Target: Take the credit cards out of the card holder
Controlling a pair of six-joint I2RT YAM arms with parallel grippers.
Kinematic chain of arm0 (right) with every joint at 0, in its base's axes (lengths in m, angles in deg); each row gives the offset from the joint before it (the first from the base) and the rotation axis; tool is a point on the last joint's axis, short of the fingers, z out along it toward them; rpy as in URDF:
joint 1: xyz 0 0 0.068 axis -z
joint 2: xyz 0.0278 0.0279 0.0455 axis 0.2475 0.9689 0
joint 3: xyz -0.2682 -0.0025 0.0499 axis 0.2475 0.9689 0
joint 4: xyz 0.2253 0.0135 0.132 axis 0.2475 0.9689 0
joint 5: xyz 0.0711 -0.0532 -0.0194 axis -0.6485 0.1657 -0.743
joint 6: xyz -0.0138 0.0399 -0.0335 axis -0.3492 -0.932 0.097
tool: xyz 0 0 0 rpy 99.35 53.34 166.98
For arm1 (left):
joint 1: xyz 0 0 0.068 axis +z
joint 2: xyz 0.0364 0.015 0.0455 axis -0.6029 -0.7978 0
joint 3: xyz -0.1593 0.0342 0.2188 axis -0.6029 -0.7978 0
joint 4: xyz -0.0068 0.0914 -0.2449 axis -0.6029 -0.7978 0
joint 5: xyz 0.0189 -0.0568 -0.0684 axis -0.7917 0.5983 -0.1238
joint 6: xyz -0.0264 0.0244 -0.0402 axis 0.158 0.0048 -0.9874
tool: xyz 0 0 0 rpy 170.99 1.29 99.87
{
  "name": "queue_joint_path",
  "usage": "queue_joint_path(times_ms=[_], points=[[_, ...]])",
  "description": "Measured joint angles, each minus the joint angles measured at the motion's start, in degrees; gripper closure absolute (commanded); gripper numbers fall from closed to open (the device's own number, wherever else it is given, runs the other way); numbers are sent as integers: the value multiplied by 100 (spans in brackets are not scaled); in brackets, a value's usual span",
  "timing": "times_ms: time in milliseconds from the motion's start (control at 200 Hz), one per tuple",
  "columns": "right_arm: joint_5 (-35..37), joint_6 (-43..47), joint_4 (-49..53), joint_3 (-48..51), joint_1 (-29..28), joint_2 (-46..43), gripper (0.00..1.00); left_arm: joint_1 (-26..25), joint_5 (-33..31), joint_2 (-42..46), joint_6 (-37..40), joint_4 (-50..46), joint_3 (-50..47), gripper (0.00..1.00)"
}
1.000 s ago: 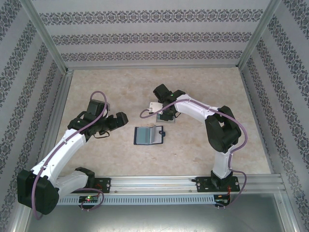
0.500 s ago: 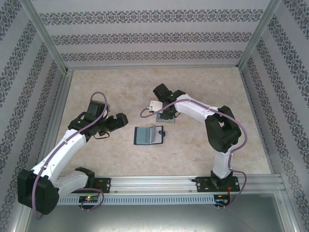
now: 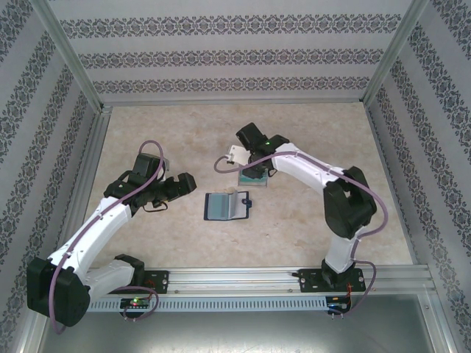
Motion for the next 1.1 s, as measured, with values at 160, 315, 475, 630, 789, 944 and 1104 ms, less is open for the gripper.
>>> queue_joint_path(times_ms=[160, 315, 475, 630, 789, 944, 1104], points=[[-496, -1300, -164, 264, -35, -765, 73, 2, 326, -153, -94, 254, -57, 17], [-918, -2931, -184, 317, -214, -866, 75, 2, 573, -417, -170, 485, -122, 30], [-1180, -4343, -256, 476, -660, -782, 75, 15, 767, -734, -236, 699, -151, 40], [-1386, -5425, -323, 496, -1082, -444, 76, 28, 942, -1088, -280, 940, -190, 41], [-1475, -6098, -352, 496, -1283, 55, 76, 33, 1034, -1305, -293, 1058, -234, 41], [-1467, -6481, -337, 713, -1298, 221, 76, 28, 1113, -1451, -295, 1204, -234, 41], [-1340, -6695, -291, 1091, -1200, 219, 77, -11, 1196, -1543, -315, 1325, -234, 41]])
